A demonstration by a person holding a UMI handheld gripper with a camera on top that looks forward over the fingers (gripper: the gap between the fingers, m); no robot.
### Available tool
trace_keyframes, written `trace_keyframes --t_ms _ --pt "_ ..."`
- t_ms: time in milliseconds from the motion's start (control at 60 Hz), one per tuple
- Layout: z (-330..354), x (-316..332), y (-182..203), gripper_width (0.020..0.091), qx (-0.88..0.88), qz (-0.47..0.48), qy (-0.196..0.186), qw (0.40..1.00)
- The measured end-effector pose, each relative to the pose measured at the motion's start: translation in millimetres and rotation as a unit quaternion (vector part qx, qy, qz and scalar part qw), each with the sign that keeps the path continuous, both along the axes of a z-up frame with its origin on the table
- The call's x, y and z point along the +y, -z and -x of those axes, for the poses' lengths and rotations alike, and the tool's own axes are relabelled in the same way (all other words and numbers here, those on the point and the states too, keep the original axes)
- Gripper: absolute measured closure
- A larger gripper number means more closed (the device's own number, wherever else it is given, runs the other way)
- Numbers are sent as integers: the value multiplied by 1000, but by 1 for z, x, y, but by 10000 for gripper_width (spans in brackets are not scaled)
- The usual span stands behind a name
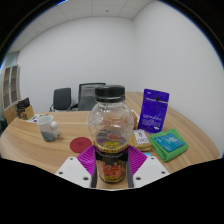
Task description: Pour water
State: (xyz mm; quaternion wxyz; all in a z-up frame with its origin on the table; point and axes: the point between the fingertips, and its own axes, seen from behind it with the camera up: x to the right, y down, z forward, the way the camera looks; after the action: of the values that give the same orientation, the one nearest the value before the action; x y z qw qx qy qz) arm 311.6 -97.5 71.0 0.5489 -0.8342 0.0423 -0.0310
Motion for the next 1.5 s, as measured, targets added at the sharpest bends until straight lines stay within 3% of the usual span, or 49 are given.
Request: trace_keyframes --t_ms 117,350,450,583,683,833,1033,1217,1500 --pt "5 2 -17 693 -32 -5 16 999" --pt "6 42 -108 693 -219 -14 43 975" --pt "27 68 -145 692 -365 -6 39 930" --pt "64 109 -176 693 -570 19 6 821" --pt "100 136 -176 695 -695 42 -33 717" --pt "131 162 -143 696 -818 91 -90 560" --pt "156 178 -116 697 -864 102 -132 475" --pt "158 178 -117 695 -836 96 -135 523" --pt "148 152 -164 693 -494 19 -90 865"
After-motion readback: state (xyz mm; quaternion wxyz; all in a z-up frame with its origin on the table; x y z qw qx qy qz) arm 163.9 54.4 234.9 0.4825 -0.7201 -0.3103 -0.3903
